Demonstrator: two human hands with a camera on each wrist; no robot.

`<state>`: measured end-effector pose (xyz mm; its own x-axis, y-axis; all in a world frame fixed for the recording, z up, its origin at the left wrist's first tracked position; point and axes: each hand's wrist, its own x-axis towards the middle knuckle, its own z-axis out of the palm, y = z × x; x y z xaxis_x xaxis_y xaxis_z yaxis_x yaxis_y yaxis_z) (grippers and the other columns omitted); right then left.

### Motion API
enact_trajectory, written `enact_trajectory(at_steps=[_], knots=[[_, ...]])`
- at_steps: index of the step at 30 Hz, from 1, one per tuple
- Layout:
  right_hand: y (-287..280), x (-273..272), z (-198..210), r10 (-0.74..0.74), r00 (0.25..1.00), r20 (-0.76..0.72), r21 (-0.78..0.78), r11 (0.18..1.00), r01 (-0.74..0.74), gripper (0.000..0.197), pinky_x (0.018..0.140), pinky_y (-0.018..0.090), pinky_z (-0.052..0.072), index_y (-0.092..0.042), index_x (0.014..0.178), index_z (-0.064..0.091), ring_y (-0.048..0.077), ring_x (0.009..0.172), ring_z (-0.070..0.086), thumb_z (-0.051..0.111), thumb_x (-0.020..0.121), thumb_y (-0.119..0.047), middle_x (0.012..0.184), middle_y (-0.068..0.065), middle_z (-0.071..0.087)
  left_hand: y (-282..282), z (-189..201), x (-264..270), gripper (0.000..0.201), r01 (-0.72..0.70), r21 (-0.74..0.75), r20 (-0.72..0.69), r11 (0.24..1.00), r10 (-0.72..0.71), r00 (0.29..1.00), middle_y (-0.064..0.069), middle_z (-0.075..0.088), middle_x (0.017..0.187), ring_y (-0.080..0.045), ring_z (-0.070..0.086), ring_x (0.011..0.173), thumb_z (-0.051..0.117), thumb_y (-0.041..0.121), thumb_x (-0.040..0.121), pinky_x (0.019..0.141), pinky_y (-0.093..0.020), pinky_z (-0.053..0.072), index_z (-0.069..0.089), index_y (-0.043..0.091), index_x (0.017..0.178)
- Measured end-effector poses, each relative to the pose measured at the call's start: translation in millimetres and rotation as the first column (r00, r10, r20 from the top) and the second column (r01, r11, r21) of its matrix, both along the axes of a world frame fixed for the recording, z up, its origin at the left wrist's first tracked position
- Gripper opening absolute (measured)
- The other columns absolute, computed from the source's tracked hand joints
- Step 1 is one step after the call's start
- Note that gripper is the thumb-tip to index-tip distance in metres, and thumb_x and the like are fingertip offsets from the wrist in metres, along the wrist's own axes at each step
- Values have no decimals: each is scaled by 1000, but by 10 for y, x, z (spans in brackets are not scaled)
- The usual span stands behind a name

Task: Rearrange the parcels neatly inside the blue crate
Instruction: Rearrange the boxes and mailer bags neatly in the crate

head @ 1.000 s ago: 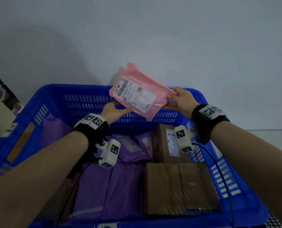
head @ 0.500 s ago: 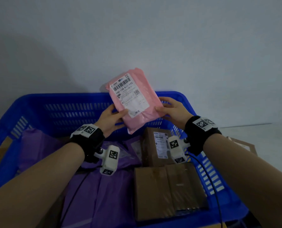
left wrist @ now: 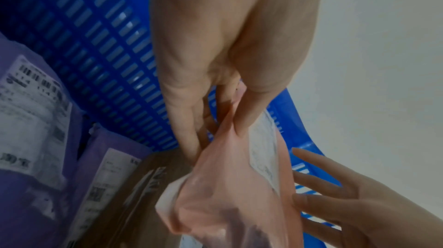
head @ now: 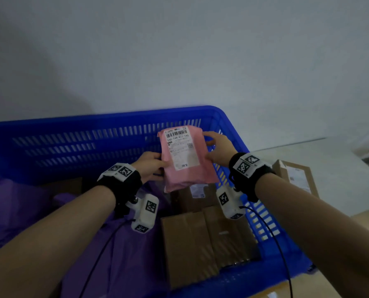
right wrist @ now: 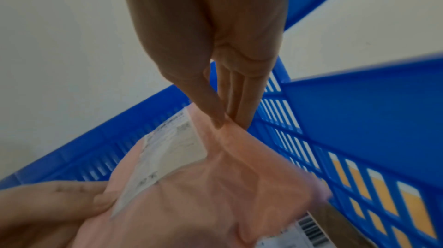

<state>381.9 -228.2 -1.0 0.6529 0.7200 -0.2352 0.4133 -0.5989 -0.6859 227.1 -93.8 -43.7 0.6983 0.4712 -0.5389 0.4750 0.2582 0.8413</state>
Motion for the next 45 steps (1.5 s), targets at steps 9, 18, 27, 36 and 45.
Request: enact_trajectory(at_steps=[9, 18, 27, 36, 45], knots=[[145, 84, -229, 162, 983, 80, -436, 893, -112, 73, 105, 31, 38, -16, 145, 36, 26, 132, 43, 72, 82, -18, 145, 8, 43, 20, -302, 285, 20, 88, 20, -143, 996, -84, 986, -18, 66, 106, -30, 65, 96, 58, -5, 86, 83, -42, 56, 63, -4, 105], [285, 127, -454, 241, 969, 47, -612, 774, -163, 77, 109, 37, 33, -19, 145, 35, 26, 135, 38, 72, 79, -36, 148, 6, 38, 11, -415, 280, 22, 286, 97, -179, 953, -266, 947, -15, 62, 111, -19, 60, 89, 58, -5, 87, 64, -22, 52, 64, 1, 108], [679, -102, -252, 528, 838, 142, -571, 735, -366, 68, 106, 30, 35, -13, 143, 41, 24, 133, 43, 69, 84, -31, 146, 7, 45, 545, -392, -257, 48, 615, 450, -526, 647, -365, 768, -10, 52, 139, -25, 52, 124, 57, 18, 92, 100, -30, 42, 46, 8, 138], [1502, -595, -817, 822, 569, 39, -655, 451, -606, 59, 97, 30, 42, -12, 140, 45, 28, 126, 50, 67, 86, -23, 141, 12, 48, 492, -625, -646, 64, 791, 376, -628, 483, -495, 601, -5, 60, 130, -22, 56, 116, 52, 61, 82, 99, -30, 43, 59, 16, 126], [1947, -751, -1375, 815, 549, -188, -741, 249, -623, 64, 97, 36, 45, -5, 138, 46, 28, 126, 49, 71, 79, -4, 142, 14, 48, 407, -899, -733, 67, 866, 390, -639, 312, -586, 498, -1, 40, 148, -22, 40, 133, 60, 49, 84, 108, -30, 32, 34, 35, 144]])
